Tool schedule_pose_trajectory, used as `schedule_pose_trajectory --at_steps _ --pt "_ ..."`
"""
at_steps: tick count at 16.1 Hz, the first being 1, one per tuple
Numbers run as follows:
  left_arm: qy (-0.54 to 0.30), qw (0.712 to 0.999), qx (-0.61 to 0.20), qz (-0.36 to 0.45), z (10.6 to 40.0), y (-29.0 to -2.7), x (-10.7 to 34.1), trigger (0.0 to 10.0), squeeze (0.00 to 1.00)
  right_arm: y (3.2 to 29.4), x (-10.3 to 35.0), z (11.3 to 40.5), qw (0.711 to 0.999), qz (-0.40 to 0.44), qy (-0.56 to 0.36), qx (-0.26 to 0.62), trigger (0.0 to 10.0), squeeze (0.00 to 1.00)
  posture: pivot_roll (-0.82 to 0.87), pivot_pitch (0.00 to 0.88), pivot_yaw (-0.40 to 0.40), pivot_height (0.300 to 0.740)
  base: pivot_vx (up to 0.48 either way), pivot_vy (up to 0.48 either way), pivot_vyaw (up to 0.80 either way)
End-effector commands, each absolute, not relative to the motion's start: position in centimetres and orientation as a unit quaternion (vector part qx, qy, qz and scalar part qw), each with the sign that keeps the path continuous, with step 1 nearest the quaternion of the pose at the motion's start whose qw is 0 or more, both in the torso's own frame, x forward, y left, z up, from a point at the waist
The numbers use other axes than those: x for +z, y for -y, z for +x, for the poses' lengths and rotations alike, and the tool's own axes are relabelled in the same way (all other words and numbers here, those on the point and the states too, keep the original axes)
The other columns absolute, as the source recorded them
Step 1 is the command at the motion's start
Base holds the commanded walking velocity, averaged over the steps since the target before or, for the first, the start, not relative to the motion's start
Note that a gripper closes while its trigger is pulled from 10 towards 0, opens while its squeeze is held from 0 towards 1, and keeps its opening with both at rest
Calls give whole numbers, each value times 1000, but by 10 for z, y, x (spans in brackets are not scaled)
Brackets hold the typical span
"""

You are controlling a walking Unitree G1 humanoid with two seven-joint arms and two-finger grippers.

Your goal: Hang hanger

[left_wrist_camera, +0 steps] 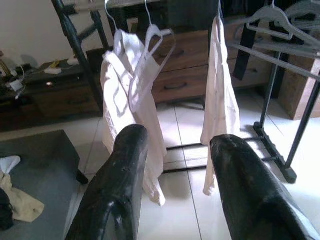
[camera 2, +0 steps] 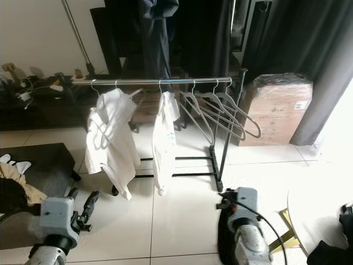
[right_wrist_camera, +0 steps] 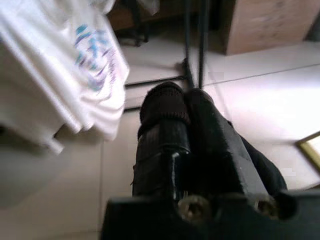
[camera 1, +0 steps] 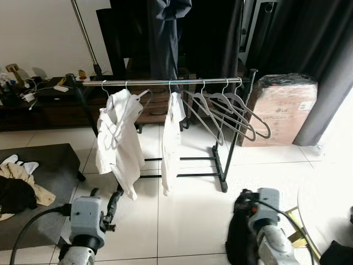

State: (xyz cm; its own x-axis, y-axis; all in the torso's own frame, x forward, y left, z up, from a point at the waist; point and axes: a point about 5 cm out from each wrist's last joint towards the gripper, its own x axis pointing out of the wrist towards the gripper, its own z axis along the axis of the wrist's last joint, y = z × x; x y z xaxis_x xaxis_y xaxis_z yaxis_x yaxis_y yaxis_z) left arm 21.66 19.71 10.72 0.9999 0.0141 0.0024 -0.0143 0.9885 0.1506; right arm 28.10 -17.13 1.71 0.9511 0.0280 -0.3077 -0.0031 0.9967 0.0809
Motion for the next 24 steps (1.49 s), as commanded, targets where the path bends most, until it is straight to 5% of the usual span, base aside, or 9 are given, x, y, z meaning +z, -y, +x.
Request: schedule_pose_trajectory --at_steps 1,9,24 --pt "-5 996 18 82 215 -200 108 10000 0 166 16 281 986 16 -166 29 10000 0 61 8 -1 740 240 0 0" --pt "0 997 24 76 218 -197 112 10000 0 144 9 277 968 -57 -193 150 10000 0 73 0 -12 740 273 0 180" --pt "8 997 17 75 230 -196 120 10000 0 140 5 275 961 -49 -212 172 10000 0 81 34 -9 740 318 0 53"
